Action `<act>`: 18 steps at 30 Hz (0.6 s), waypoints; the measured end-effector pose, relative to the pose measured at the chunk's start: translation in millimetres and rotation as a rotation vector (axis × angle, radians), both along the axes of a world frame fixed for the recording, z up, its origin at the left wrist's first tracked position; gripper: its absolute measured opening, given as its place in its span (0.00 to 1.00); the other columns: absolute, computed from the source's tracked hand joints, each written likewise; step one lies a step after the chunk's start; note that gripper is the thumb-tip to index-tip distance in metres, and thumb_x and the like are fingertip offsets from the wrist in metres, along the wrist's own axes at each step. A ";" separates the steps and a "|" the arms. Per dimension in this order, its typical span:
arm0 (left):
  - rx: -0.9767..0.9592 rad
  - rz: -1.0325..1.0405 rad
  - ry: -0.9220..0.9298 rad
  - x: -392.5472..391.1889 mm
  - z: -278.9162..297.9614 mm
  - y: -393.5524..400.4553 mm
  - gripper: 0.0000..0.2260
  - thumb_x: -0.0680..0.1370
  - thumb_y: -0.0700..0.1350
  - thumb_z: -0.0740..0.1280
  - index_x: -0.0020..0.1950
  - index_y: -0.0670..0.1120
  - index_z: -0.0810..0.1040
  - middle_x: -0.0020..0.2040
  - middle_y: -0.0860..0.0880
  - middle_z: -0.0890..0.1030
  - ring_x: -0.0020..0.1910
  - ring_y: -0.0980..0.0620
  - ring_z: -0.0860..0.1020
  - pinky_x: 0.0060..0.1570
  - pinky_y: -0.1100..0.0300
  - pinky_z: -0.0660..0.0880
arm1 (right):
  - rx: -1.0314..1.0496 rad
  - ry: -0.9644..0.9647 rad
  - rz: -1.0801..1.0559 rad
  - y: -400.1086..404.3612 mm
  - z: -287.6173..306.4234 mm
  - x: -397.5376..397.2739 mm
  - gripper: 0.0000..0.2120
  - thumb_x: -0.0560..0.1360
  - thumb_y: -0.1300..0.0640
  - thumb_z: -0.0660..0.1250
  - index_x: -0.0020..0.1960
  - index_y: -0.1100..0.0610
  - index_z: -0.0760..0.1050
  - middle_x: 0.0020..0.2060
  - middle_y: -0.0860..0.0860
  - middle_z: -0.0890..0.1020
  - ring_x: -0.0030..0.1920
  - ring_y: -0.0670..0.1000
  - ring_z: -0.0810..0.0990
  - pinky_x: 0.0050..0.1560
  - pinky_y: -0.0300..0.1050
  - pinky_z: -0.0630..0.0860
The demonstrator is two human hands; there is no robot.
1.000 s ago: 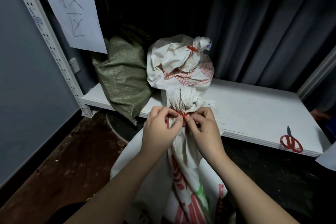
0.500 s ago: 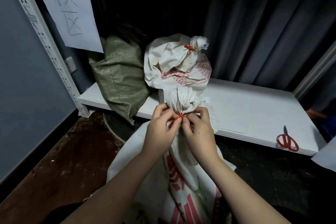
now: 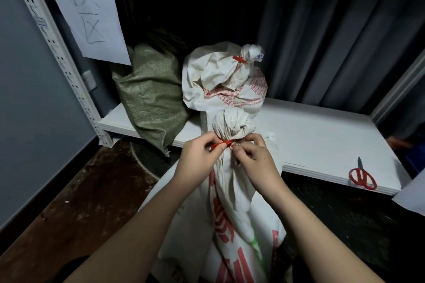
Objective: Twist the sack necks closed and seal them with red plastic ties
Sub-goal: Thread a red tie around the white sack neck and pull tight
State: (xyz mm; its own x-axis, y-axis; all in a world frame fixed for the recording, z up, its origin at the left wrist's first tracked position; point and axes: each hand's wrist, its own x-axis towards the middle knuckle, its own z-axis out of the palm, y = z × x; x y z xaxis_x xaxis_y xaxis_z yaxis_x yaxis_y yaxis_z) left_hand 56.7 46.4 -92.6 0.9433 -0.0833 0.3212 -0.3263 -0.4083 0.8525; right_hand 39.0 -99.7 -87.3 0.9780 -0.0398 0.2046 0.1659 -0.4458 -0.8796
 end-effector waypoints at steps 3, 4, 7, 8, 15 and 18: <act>-0.089 0.008 0.035 2.7 -1.9 1.1 0.08 0.73 0.44 0.72 0.35 0.46 0.77 0.33 0.44 0.79 0.32 0.57 0.72 0.35 0.59 0.69 | 0.027 0.014 0.058 -3.3 4.1 -2.6 0.20 0.77 0.64 0.64 0.27 0.53 0.72 0.49 0.52 0.71 0.49 0.33 0.71 0.52 0.22 0.61; -0.095 0.019 0.037 3.6 -2.2 2.0 0.08 0.72 0.46 0.72 0.35 0.47 0.77 0.34 0.43 0.79 0.33 0.56 0.72 0.36 0.58 0.70 | 0.024 0.026 0.081 -4.4 5.5 -3.4 0.20 0.77 0.63 0.64 0.27 0.53 0.73 0.50 0.53 0.71 0.51 0.34 0.71 0.54 0.23 0.61; -0.060 0.057 0.034 2.9 -0.4 3.0 0.08 0.73 0.44 0.72 0.36 0.46 0.77 0.32 0.46 0.78 0.32 0.58 0.72 0.36 0.60 0.69 | -0.073 0.027 0.076 -5.9 8.9 -5.8 0.15 0.78 0.58 0.64 0.34 0.56 0.79 0.51 0.50 0.73 0.54 0.38 0.73 0.59 0.31 0.64; -0.018 0.074 0.016 0.8 1.3 1.4 0.07 0.74 0.44 0.71 0.37 0.45 0.77 0.30 0.49 0.77 0.30 0.61 0.71 0.35 0.63 0.68 | -0.190 -0.004 0.029 -5.9 9.8 -6.9 0.12 0.78 0.55 0.64 0.39 0.56 0.80 0.50 0.48 0.74 0.53 0.40 0.74 0.56 0.36 0.68; 0.238 0.086 -0.201 -7.3 3.1 -9.4 0.05 0.74 0.45 0.66 0.41 0.44 0.76 0.40 0.52 0.78 0.39 0.53 0.77 0.40 0.58 0.71 | -0.739 -0.225 -0.281 6.0 8.4 -12.3 0.11 0.76 0.47 0.64 0.42 0.54 0.77 0.44 0.51 0.76 0.41 0.55 0.79 0.33 0.45 0.70; 0.348 0.072 -0.296 -9.0 4.1 -5.2 0.10 0.75 0.50 0.59 0.43 0.45 0.75 0.41 0.52 0.77 0.40 0.52 0.76 0.38 0.56 0.72 | -0.835 -0.363 -0.287 5.7 7.7 -11.2 0.14 0.74 0.47 0.59 0.37 0.55 0.76 0.38 0.51 0.76 0.36 0.55 0.77 0.29 0.43 0.69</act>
State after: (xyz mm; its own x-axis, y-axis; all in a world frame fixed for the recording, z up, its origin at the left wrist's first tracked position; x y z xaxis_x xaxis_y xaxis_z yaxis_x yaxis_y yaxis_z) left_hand 47.7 41.1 -88.6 0.8223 -0.1719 0.5424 -0.4958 -0.6843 0.5348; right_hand 27.8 -94.0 -79.6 0.8250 0.0276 0.5645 0.1527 -0.9726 -0.1756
